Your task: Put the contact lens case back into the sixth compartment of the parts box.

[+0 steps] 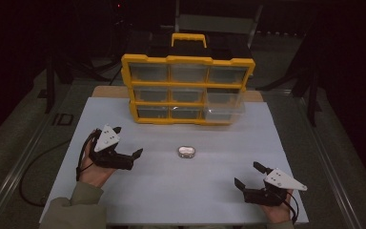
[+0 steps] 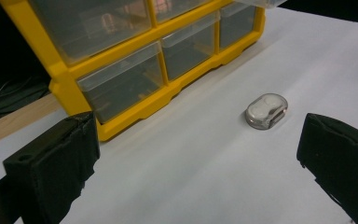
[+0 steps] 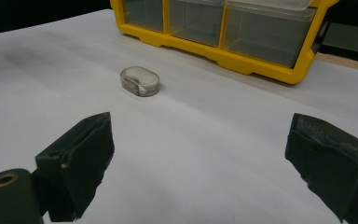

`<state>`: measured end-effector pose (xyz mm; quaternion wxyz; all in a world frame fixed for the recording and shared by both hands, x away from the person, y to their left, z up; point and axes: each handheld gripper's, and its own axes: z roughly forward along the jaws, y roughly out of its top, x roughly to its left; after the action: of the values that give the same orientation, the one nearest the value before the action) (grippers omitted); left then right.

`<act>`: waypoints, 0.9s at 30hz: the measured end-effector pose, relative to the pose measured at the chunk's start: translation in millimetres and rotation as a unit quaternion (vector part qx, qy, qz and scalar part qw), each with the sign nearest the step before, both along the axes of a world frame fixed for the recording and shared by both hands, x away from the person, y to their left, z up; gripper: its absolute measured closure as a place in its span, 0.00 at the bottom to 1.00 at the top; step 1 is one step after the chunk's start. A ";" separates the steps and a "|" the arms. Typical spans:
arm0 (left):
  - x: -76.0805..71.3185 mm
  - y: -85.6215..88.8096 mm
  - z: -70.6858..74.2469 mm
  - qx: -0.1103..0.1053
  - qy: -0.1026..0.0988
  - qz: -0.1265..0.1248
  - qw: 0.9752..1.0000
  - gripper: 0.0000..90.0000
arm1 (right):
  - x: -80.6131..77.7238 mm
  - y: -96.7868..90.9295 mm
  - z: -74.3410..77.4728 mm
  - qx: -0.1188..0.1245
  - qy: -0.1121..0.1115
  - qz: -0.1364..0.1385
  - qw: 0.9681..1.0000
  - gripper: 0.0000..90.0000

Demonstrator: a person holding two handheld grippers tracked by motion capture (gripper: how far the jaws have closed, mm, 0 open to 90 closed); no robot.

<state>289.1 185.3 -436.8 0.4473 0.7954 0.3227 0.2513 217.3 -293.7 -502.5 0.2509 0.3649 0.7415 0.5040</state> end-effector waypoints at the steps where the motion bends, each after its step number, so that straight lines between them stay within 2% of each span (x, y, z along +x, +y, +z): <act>1: 0.0 0.0 0.0 0.000 0.000 0.000 1.000 0.00 | 0.0 0.0 0.0 0.000 0.000 0.000 1.000 0.08; 27: 27.5 -30.6 3.8 0.026 0.011 -0.039 0.999 0.00 | 0.5 -0.2 -0.4 -0.002 0.000 0.001 1.000 0.08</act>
<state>316.6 154.8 -432.9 0.4325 0.8213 0.2898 0.2333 217.8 -293.9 -502.9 0.2511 0.3633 0.7427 0.5033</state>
